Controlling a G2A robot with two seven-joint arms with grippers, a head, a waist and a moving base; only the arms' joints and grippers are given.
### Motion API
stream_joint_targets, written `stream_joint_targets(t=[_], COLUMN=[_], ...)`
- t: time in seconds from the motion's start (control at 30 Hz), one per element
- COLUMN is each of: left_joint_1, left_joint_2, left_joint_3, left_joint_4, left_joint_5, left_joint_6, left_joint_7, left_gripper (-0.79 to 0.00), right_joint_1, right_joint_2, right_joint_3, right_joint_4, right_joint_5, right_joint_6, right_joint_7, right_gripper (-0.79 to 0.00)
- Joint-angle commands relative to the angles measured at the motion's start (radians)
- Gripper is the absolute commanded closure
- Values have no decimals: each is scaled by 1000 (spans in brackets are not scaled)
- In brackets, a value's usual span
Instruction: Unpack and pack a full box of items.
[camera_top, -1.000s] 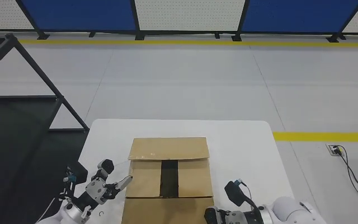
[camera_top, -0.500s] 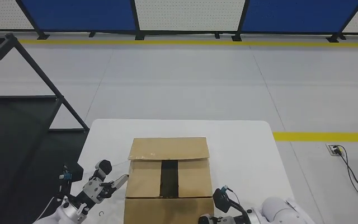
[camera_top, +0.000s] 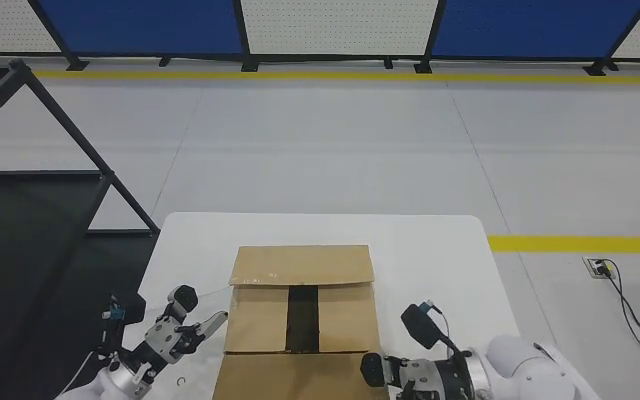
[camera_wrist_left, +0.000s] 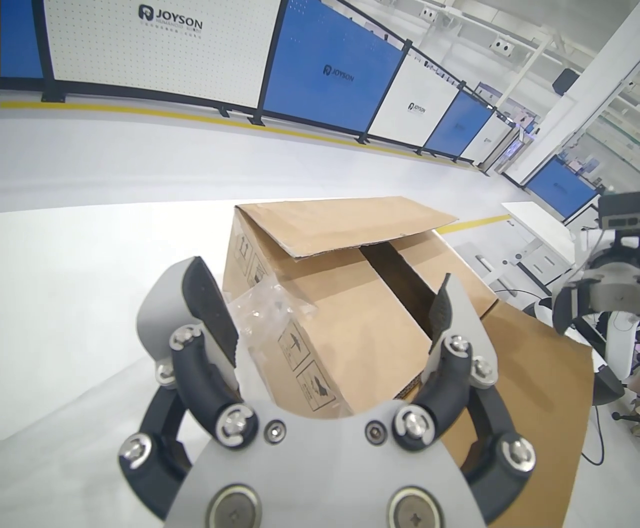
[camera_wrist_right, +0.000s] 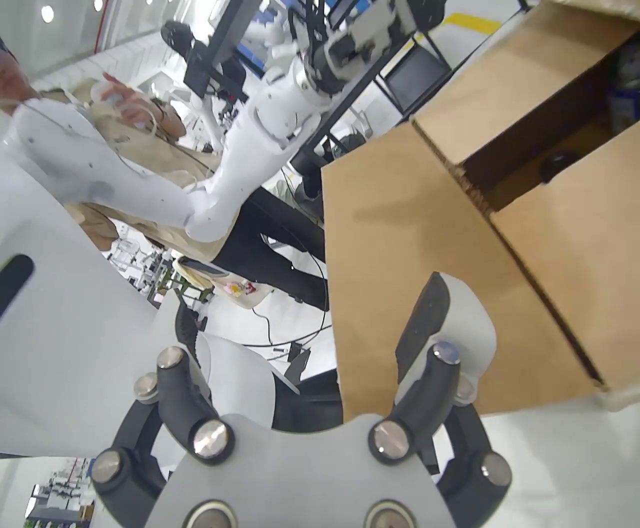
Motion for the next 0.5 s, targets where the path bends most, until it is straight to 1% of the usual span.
stream_joint_targets(t=[0.0, 0.07, 0.13, 0.2, 0.23, 0.47], left_joint_1=[3, 8, 16, 25, 29, 33], left_joint_2=[1, 2, 2, 2, 3, 3], left_joint_3=[-5, -15, -26, -36, -44, -49], left_joint_4=[-2, -4, -5, -6, -9, -11], left_joint_5=[-5, -12, -18, -31, -33, -33], left_joint_6=[-4, -7, -2, 0, -3, -4], left_joint_7=[1, 10, 25, 37, 39, 42], left_gripper=[-785, -785, -785, -785, -785, -785], right_joint_1=[17, 38, 61, 86, 91, 91], right_joint_2=[0, -4, -11, -18, -19, -19], right_joint_3=[13, 19, 18, 1, 0, 0], right_joint_4=[12, 44, 84, 117, 125, 125], right_joint_5=[18, 50, 78, 115, 110, 110], right_joint_6=[57, 148, 250, 322, 337, 337], right_joint_7=[-28, -87, -187, -226, -230, -230], right_gripper=[-785, -785, -785, -785, -785, -785])
